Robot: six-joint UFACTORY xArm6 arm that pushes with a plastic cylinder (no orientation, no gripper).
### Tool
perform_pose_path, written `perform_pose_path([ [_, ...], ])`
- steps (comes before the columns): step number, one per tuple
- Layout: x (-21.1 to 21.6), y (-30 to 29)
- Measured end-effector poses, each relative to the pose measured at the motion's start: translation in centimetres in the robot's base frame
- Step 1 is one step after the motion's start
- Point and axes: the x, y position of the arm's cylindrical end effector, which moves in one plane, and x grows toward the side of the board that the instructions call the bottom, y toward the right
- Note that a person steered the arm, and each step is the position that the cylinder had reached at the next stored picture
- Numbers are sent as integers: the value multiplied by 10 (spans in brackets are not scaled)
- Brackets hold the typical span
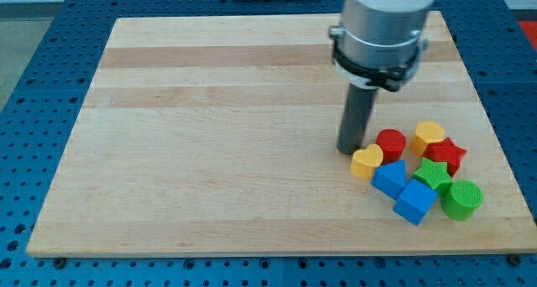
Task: Nudge the line of blocks
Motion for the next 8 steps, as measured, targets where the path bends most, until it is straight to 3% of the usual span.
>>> perform_pose_path([
  [1,-41,-41],
  [2,-110,-33],
  [4,-189,32],
  [6,-220,129],
  [7,-220,141],
  [8,-214,189],
])
